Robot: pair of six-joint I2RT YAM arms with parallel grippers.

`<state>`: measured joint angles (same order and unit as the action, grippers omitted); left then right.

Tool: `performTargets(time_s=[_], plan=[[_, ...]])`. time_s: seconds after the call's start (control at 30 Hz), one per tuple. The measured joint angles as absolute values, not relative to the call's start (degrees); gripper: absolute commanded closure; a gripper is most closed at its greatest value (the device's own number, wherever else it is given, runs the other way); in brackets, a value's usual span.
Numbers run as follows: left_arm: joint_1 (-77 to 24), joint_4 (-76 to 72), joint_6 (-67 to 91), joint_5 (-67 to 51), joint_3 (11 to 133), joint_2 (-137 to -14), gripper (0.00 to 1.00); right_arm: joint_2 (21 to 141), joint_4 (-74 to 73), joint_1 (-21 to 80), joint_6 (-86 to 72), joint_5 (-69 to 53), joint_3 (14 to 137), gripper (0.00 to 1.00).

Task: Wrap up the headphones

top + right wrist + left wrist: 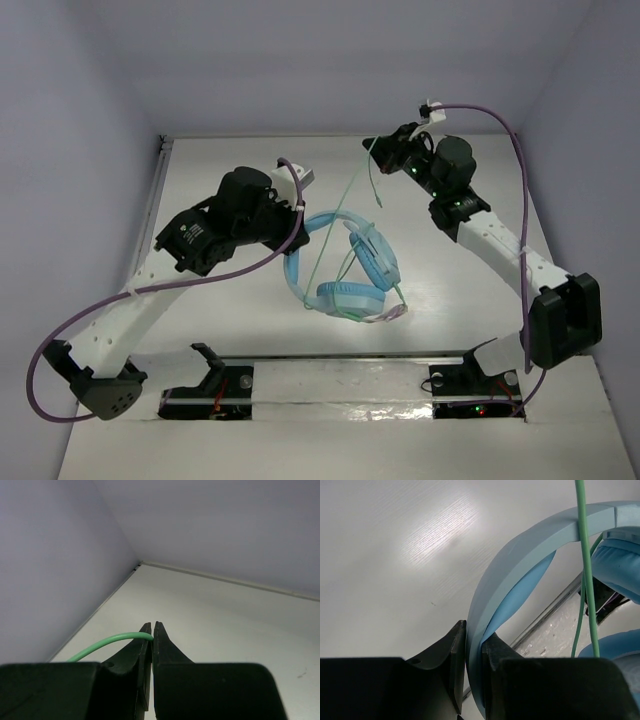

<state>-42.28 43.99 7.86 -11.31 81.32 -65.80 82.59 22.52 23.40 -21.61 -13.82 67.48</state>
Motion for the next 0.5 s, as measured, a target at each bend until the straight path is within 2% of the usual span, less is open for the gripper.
performTargets(time_s=[0.3,0.5], plan=[[-39.7,42.0,8.0,-11.0,81.2,-63.9,1.00,75.8,20.3,22.2,-21.3,-11.3,60.3,1.00],[-34.9,38.7,9.2,-12.6,82.4,-63.5,1.00,75.4,21.0,22.7,-23.8,-18.8,53.7,1.00]])
